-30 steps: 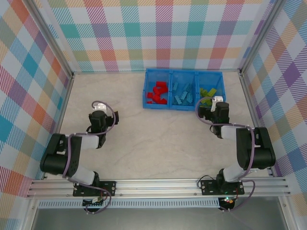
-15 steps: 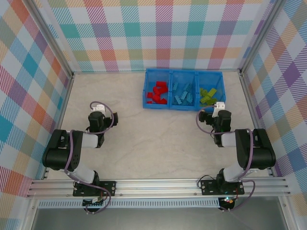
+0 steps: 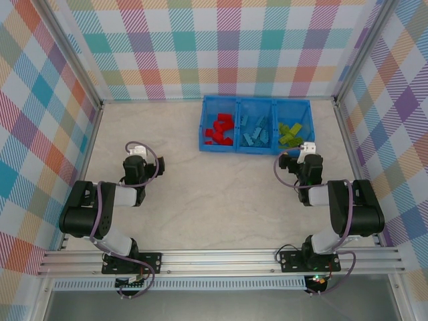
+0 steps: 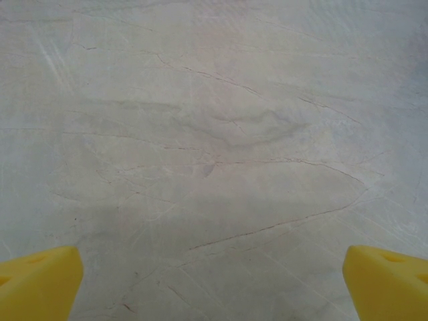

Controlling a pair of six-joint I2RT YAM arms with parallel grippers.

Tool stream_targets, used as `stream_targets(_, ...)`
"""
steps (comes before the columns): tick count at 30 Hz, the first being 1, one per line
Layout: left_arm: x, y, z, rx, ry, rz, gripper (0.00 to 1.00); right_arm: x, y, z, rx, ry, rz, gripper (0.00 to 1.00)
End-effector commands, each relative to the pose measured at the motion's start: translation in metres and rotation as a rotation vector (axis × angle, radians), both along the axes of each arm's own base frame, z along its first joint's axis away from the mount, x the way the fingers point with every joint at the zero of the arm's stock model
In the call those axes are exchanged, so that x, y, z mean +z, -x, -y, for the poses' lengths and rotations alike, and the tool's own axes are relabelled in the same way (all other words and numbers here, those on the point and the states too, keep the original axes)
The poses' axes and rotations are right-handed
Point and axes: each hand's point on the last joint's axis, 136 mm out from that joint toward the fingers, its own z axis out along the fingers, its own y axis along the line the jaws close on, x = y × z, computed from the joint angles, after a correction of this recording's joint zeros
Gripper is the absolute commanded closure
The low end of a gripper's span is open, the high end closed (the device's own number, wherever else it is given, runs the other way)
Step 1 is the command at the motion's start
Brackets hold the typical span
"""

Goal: Sort the legos into containers by color

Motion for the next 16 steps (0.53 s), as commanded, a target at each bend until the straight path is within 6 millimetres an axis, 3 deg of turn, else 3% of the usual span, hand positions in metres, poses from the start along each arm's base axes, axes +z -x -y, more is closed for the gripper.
stream_targets(1, 0.0115, -0.0048, 0.0011, -0.008, 0.014, 0.048, 0.00, 0.0108, -0.0029, -0.0087, 0.042, 0.009, 0.046, 0.00)
stream_targets(16, 0.0112, -0.0050, 0.0012, -0.008, 0.015, 0.048, 0.00, 0.0106, -0.0021, -0.0051, 0.021, 0.005, 0.050, 0.00)
